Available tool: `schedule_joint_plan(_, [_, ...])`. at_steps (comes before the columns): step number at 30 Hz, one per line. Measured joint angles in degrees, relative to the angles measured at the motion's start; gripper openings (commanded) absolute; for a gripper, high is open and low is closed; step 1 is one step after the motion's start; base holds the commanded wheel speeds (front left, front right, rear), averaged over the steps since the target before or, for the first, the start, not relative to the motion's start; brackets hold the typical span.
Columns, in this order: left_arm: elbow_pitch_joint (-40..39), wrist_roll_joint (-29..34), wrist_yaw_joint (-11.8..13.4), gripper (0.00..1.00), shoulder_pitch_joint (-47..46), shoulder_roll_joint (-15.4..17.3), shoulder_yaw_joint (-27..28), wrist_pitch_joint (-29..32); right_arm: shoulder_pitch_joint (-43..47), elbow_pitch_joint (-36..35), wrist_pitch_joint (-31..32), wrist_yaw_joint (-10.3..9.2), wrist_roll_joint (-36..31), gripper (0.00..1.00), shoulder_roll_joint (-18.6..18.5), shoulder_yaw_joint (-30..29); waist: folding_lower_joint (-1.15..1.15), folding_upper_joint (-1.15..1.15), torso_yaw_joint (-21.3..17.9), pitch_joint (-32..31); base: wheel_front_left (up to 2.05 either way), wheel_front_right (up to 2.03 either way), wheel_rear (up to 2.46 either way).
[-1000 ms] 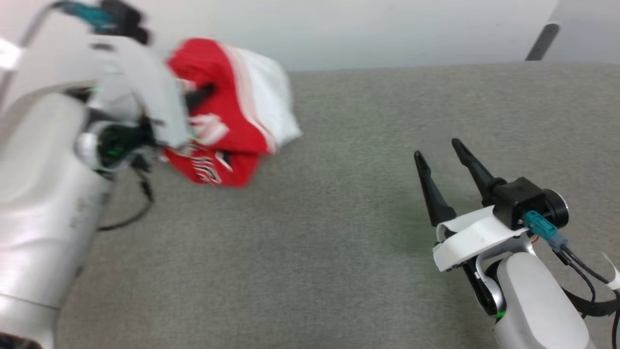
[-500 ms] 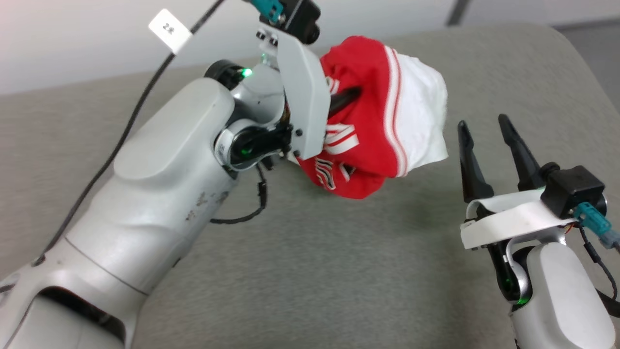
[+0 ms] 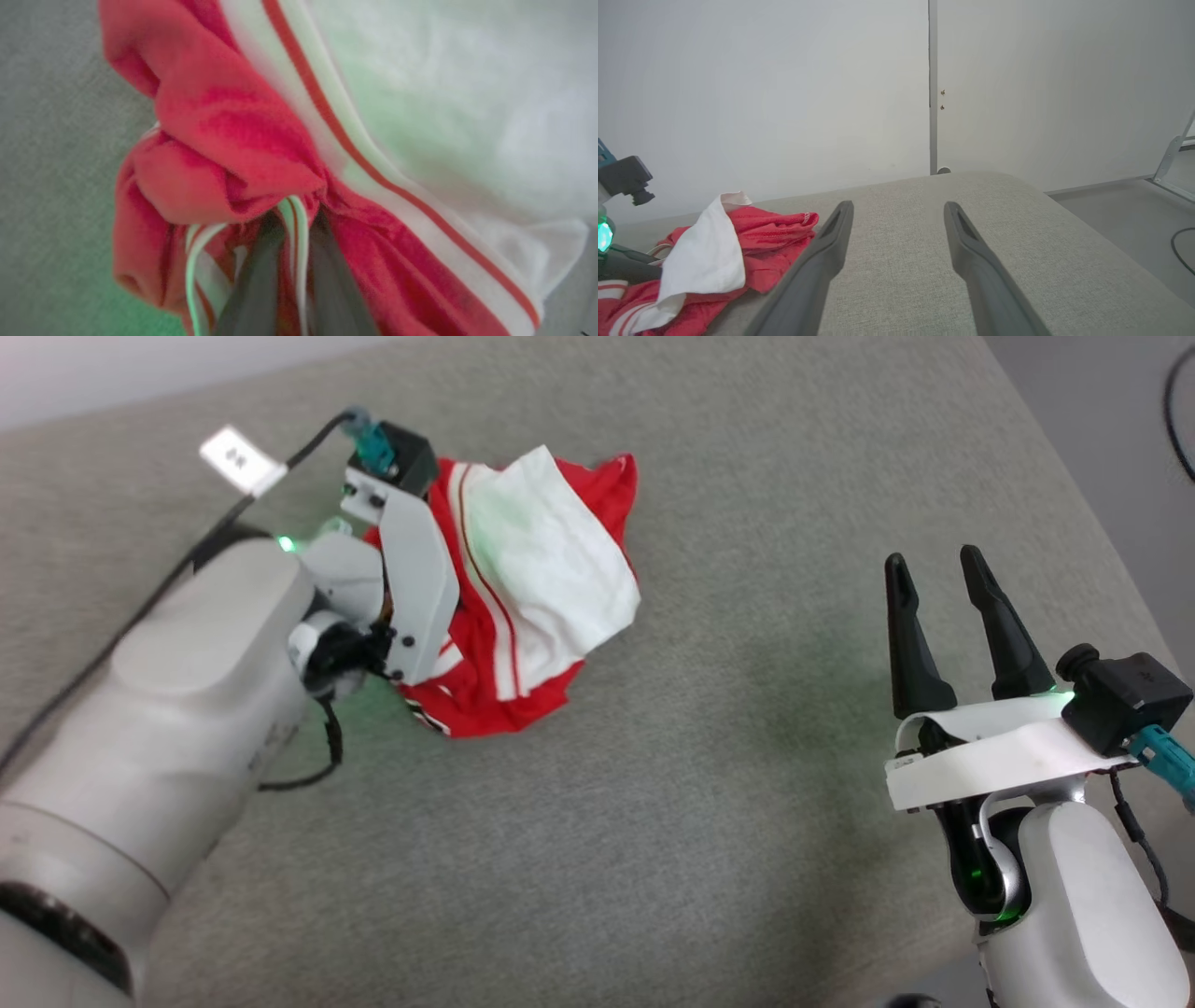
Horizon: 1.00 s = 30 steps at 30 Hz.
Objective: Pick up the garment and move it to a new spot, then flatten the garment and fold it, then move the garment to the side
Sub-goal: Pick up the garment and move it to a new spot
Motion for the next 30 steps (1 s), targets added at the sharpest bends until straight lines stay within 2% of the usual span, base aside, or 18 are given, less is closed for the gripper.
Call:
schedule_joint_plan(4, [0.58,1.29,-0.12,0.0,-2.87,0.08,-4.15,2.47,0.02,-0.43,0.0,0.0,1.33,1.0,0.01,0.07,0.0,0.0,-1.57,2.39,0.0,0.0,0.0])
schedule_joint_plan(9, [1.32,-0.26,-0.16,0.0,-4.26,-0.2,-5.46,2.43,-0.3,-0.41,0.0,0.0,1.66,1.0,0.03,0.31,0.0,0.0,-2.65,4.12,0.0,0.0,0.0])
schedule_joint_plan(10, [1.33,-0.46,-0.15,0.14,-4.3,-0.36,-5.68,2.14,-0.3,-0.32,0.01,0.0,1.38,1.0,0.04,0.24,0.0,0.0,-2.59,4.12,0.0,0.0,0.0])
schedule_joint_plan(13, [0.57,-1.82,-0.08,0.44,-4.2,-0.7,-6.43,-0.03,-0.22,0.05,0.0,0.0,-0.55,1.0,0.07,-0.12,0.0,0.0,-1.95,3.9,0.0,0.0,0.0])
schedule_joint_plan(15, [-0.88,-3.42,0.18,0.79,-3.88,-0.82,-6.73,-1.58,-0.12,0.44,0.0,0.0,-1.71,1.0,0.13,-0.34,0.0,0.0,-1.24,3.55,0.0,0.0,0.0])
schedule_joint_plan(16, [-1.67,-4.05,0.18,1.0,-3.68,-0.88,-6.8,-2.86,-0.06,0.74,0.0,0.0,-2.46,1.0,0.13,-0.49,0.0,0.0,-0.76,3.33,0.0,0.0,0.0])
schedule_joint_plan(23, [-7.79,-7.95,0.1,1.0,-2.19,-2.92,-7.1,-13.57,0.86,2.86,-0.1,0.0,-8.39,1.0,0.18,-1.01,0.0,0.0,4.3,0.8,0.0,0.0,0.0])
schedule_joint_plan(30, [-10.94,-11.87,0.1,1.0,1.24,-2.02,-5.91,-23.88,2.55,5.14,-0.13,0.0,-10.76,1.0,-1.66,-1.6,0.0,0.0,11.84,-4.04,0.0,0.0,0.0])
